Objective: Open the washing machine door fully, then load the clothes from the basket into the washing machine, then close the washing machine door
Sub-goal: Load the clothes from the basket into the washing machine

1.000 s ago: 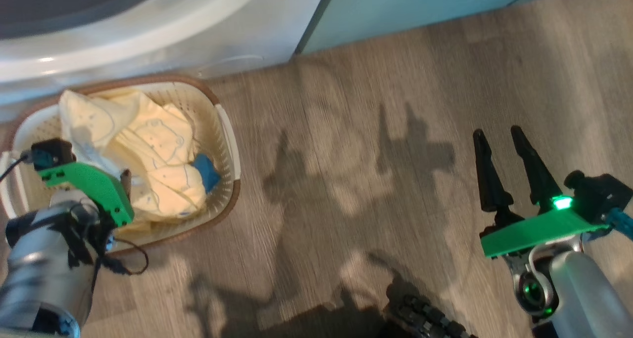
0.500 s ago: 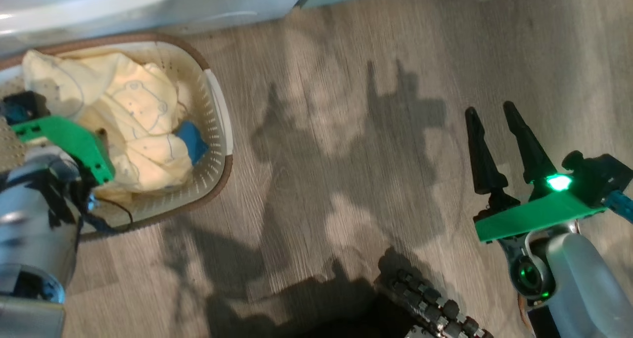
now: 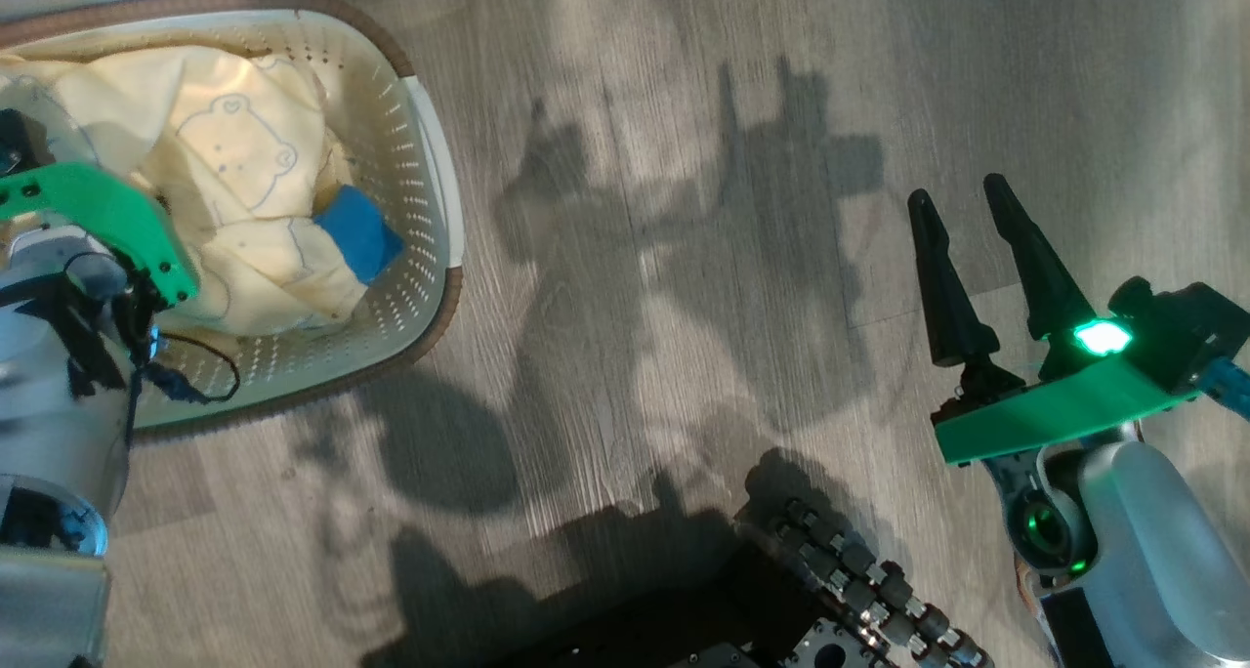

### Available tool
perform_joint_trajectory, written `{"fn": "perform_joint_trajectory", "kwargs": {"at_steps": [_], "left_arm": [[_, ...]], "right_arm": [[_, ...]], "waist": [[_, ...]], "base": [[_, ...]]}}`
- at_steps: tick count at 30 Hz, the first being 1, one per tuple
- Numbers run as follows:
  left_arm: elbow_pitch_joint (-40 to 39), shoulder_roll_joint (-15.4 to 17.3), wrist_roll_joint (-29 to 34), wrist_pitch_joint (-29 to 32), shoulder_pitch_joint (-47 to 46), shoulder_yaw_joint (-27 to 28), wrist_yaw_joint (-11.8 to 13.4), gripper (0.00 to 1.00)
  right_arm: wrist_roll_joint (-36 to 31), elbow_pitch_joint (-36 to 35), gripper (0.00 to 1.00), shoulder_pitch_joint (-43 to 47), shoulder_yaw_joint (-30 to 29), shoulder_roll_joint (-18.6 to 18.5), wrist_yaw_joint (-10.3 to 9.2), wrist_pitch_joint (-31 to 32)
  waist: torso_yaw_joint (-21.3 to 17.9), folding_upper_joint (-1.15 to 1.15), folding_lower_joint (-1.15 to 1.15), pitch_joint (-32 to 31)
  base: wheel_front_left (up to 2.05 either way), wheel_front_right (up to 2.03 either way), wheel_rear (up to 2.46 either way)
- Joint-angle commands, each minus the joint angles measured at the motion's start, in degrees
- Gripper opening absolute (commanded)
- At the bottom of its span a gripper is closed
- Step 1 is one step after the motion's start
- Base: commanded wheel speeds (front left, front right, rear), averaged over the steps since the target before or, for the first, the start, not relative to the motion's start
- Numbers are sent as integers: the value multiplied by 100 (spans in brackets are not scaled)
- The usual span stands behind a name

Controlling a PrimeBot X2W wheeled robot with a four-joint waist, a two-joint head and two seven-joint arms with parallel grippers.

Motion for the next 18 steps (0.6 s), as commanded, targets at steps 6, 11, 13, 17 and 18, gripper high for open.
{"fn": "perform_joint_trajectory", "kwargs": {"at_steps": [6, 11, 13, 17, 18], "left_arm": [[-31, 215, 112, -134, -29, -91, -62, 0], [-28, 220, 60, -379, 56, -88, -188, 0], [-27, 215, 26, -500, 112, -76, -263, 0], [-25, 38, 42, -737, 299, -163, -412, 0], [-25, -12, 42, -791, 358, -183, -445, 0]], "right_arm": [[-50, -167, 100, 125, -35, -15, 2, -55], [-53, -121, 100, 75, -24, -8, 2, -55], [-37, -97, 100, 38, -2, -4, 2, -55], [-50, -64, 100, 54, -41, -17, 2, -55], [-53, -57, 100, 63, -44, -31, 2, -55]], "waist": [[48, 0, 0, 55], [16, 0, 0, -23], [5, 0, 0, -100], [153, 0, 0, -417], [189, 0, 0, -505]], "base": [[0, 0, 0], [0, 0, 0], [0, 0, 0], [0, 0, 0], [0, 0, 0]]}}
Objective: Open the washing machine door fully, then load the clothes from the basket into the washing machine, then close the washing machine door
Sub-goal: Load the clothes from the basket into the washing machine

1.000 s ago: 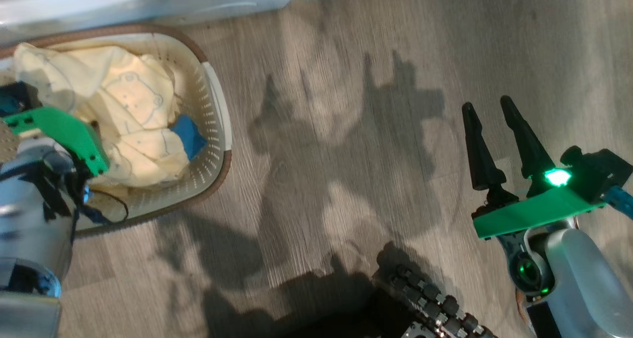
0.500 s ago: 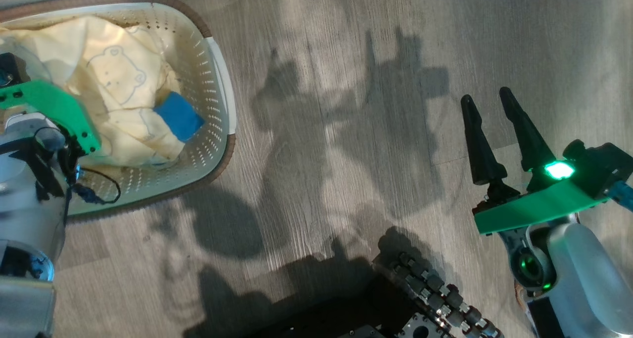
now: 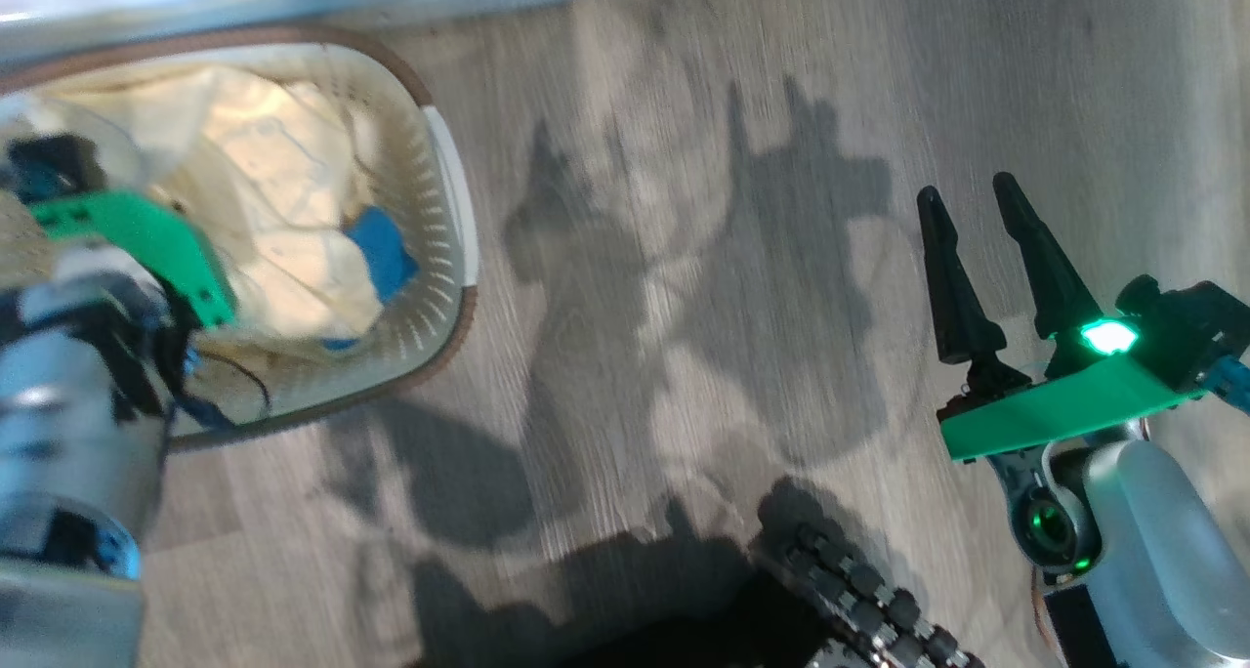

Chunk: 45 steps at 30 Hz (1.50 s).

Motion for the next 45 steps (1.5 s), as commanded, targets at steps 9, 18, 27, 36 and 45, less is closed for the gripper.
{"fn": "perform_joint_trajectory", "kwargs": {"at_steps": [9, 18, 27, 36, 45], "left_arm": [[-51, -266, -90, -509, 721, -78, -278, 0], [-151, -564, -192, -1014, 1250, -256, -376, 0], [-850, -718, -481, -1210, 1984, -466, -382, 0], [-2261, -523, -557, -1225, 2711, -157, -383, 0], [-3517, -534, -208, -1226, 3472, 426, -321, 0]], "right_arm": [[-35, 4, 100, 244, 47, -202, 2, -55], [-5, 154, 100, 622, 10, -367, 2, -55], [11, 268, 100, 1041, -32, -517, 2, -55], [48, 317, 100, 1437, -83, -622, 2, -55], [54, 323, 100, 1712, -153, -708, 2, -55]], "waist": [[384, 0, 0, -1054], [659, 0, 0, -2008], [942, 0, 0, -2918], [1152, 0, 0, -3595], [1281, 0, 0, -4059]], "base": [[0, 0, 0], [0, 0, 0], [0, 0, 0], [0, 0, 0], [0, 0, 0]]}}
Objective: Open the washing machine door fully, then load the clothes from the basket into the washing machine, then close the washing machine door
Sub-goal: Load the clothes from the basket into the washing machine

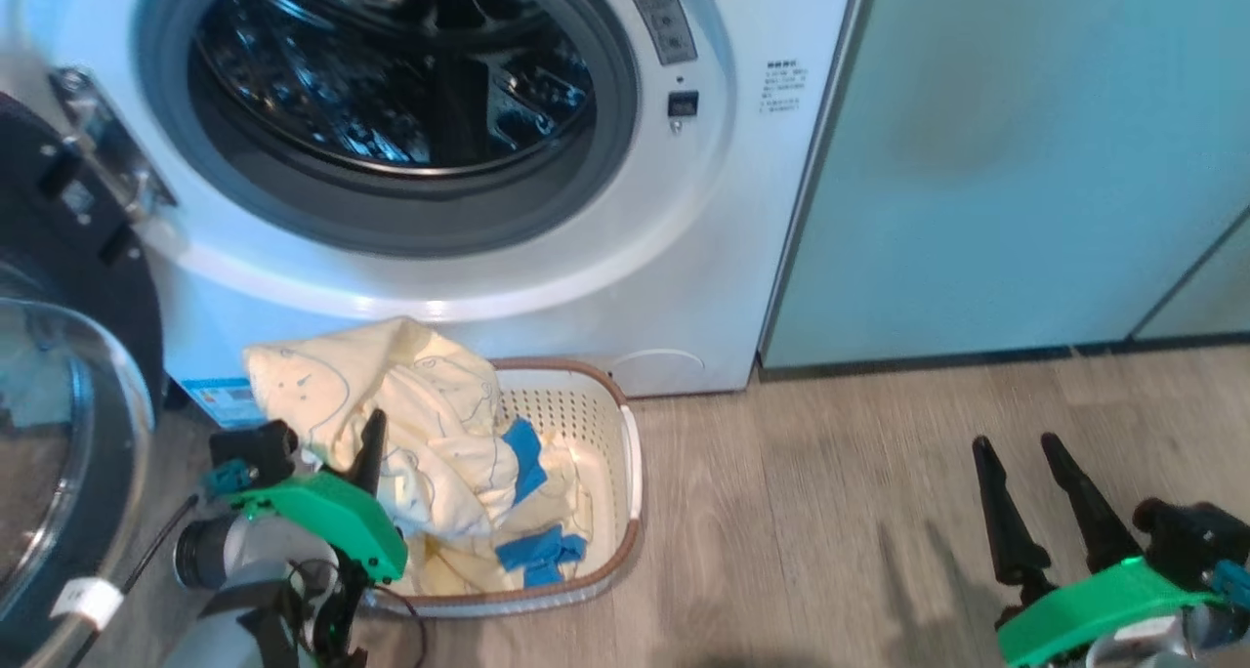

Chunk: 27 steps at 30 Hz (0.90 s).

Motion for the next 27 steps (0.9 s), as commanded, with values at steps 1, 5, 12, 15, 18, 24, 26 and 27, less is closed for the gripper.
{"fn": "perform_joint_trajectory", "kwargs": {"at_steps": [1, 5, 12, 15, 18, 24, 26, 27], "left_arm": [[-267, 176, 69, -78, -131, 270, 19, 0], [-814, 144, 259, -78, 149, 499, 57, 0], [-1518, 83, 531, -78, 550, 797, 94, 0], [-1800, 33, 619, -78, 696, 889, 101, 0], [-1955, 15, 671, -78, 793, 938, 93, 0], [-2150, 0, 734, -78, 955, 1052, 161, 0], [-2187, 14, 738, -78, 991, 1098, 183, 0], [-2195, 20, 726, -78, 1003, 1138, 196, 0]], "right_arm": [[31, -165, 100, -59, 56, -136, 2, -55], [12, -196, 100, 17, 4, -165, 2, -55], [-46, -258, 100, 117, -132, -163, 2, -55], [-63, -264, 100, 144, -158, -152, 2, -55], [-92, -294, 100, 142, -202, -130, 2, -55], [-173, -376, 100, 144, -322, -97, 2, -55], [-195, -399, 100, 145, -349, -86, 2, -55], [-204, -411, 100, 146, -359, -81, 2, -55]], "waist": [[68, 0, 1, -114], [134, 0, 1, -232], [188, 0, 1, -393], [197, 0, 1, -443], [211, 0, 1, -467], [237, 0, 1, -480], [244, 0, 1, -478], [247, 0, 1, -477]], "base": [[0, 0, 0], [0, 0, 0], [0, 0, 0], [0, 0, 0], [0, 0, 0], [0, 0, 0], [0, 0, 0], [0, 0, 0]]}}
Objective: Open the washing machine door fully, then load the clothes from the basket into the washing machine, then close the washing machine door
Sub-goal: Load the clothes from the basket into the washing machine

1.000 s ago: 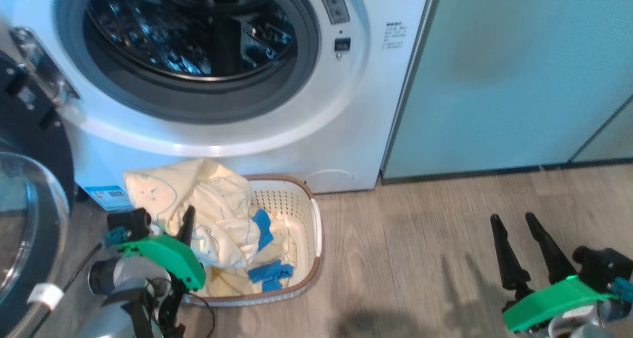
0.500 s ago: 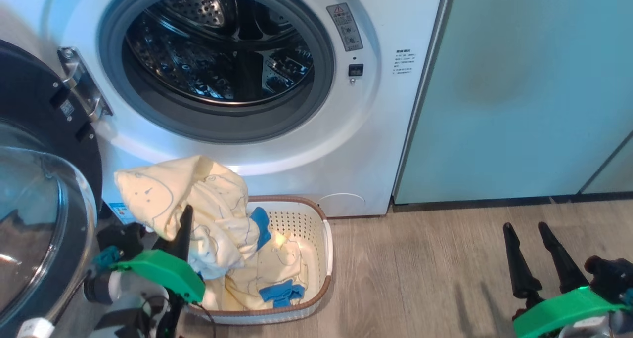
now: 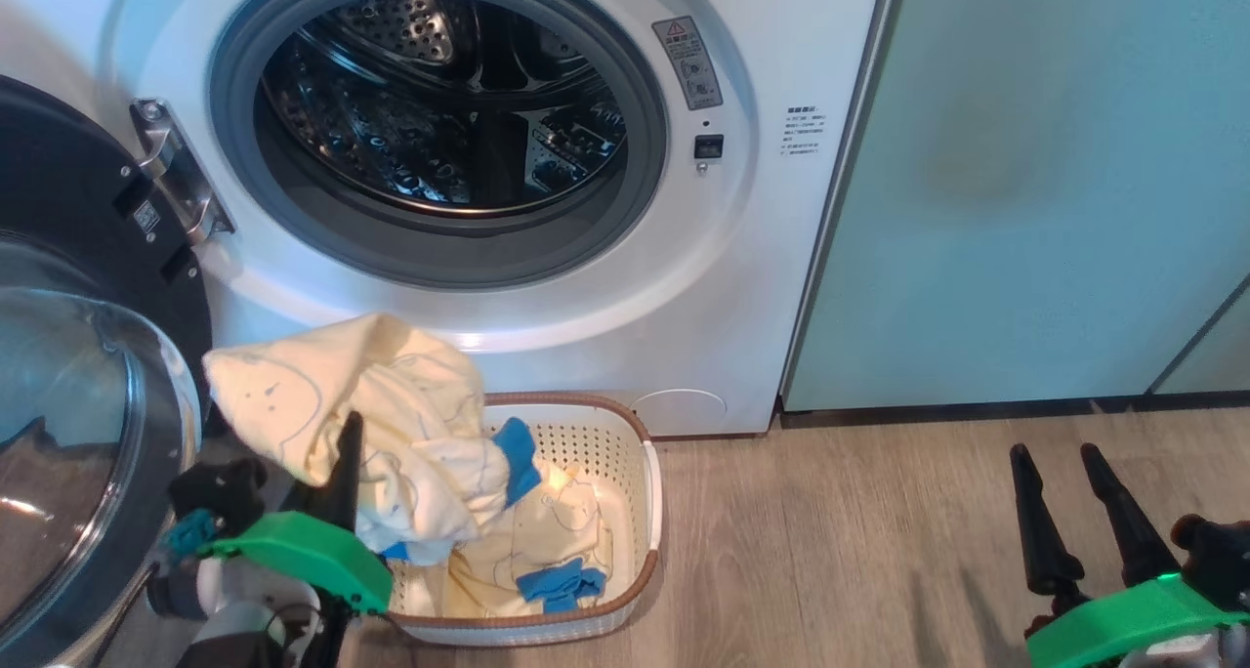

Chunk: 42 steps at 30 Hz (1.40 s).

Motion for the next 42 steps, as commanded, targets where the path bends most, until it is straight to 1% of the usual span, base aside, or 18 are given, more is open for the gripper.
{"fn": "perform_joint_trajectory", "kwargs": {"at_steps": [1, 13, 21, 28, 33, 39, 42], "left_arm": [[-228, 140, 27, -77, -186, 313, 51, 0], [-336, 117, 39, -77, -156, 388, 1, 0], [-401, 83, 27, -69, -602, 333, -29, 0], [-313, 176, 75, 64, -1290, 233, -23, 0], [-141, 216, 92, 193, -1966, 179, 9, 0], [265, 205, 66, 206, -2974, 269, 181, 0], [577, 252, 76, 169, -3498, 309, 222, 0]], "right_arm": [[-58, -221, 100, -149, 42, -65, 2, -55], [-95, -262, 100, -144, -2, -29, 2, -55], [-77, -282, 100, -227, 98, -23, 2, -55], [-87, -326, 100, -385, 136, 71, 2, -55], [-86, -343, 100, -547, 169, 147, 2, -55], [-80, -357, 100, -783, 244, 247, 2, -55], [-73, -369, 100, -902, 281, 298, 2, -55]], "waist": [[7, 0, 1, 2], [41, 0, 1, 10], [-72, 0, 1, 211], [-268, 0, 1, 593], [-416, 0, 1, 928], [-599, 0, 1, 1376], [-701, 0, 1, 1610]], "base": [[0, 0, 0], [0, 0, 0], [0, 0, 0], [0, 0, 0], [0, 0, 0], [0, 0, 0], [0, 0, 0]]}}
